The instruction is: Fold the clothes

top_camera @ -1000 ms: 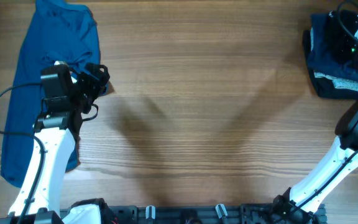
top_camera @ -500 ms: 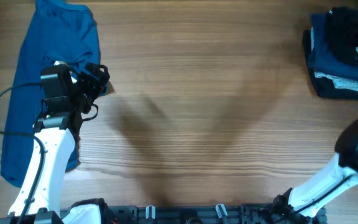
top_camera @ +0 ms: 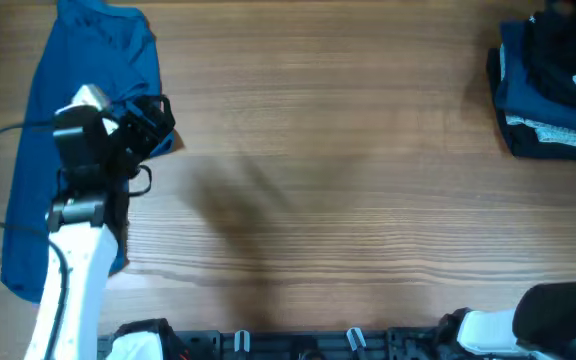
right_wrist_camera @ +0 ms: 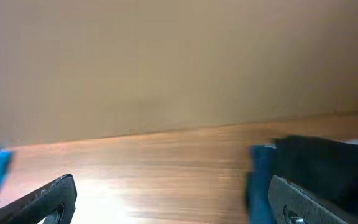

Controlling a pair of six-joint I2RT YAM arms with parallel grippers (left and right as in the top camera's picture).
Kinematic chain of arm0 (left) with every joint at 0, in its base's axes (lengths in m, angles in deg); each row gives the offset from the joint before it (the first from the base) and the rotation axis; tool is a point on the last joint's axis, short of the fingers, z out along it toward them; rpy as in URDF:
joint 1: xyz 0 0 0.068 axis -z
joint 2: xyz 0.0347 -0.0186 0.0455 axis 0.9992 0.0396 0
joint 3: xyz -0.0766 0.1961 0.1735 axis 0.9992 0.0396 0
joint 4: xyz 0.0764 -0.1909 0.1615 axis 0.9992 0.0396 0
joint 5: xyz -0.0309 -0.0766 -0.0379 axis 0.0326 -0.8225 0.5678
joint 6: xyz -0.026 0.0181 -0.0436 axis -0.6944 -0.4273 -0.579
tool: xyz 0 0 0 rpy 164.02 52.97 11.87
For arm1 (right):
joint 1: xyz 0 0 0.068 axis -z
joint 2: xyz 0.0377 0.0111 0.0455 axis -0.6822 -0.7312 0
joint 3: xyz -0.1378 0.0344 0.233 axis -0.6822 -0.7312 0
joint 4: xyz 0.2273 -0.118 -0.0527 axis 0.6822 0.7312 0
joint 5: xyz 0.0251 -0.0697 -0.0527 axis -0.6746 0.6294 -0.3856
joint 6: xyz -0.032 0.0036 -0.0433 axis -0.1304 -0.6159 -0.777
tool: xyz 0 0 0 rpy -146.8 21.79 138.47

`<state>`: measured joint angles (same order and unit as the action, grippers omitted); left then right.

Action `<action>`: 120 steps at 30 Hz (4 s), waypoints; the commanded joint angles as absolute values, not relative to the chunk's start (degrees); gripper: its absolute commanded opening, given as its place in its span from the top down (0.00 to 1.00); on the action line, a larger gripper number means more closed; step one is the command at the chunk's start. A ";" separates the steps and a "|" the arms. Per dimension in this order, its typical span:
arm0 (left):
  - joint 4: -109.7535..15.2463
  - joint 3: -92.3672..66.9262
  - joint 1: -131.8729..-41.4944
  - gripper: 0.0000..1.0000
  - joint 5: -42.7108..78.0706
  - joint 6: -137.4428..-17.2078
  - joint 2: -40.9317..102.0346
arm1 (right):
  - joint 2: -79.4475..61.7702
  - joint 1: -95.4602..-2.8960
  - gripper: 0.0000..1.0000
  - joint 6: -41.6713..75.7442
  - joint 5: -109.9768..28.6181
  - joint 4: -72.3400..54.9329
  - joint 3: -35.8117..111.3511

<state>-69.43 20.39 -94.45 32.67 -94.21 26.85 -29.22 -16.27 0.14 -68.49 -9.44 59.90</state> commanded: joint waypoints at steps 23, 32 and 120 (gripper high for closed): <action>-34.19 2.19 -97.89 0.00 32.80 -77.25 11.92 | -27.10 -48.53 0.01 -1.30 -65.65 8.62 59.83; -21.87 -14.45 -97.89 0.00 39.58 -74.32 30.23 | -27.10 -47.66 0.00 1.80 -59.79 9.03 59.83; -77.54 66.84 -96.57 0.00 39.62 -80.75 -40.28 | -27.10 -47.66 0.00 1.71 -51.25 8.75 59.83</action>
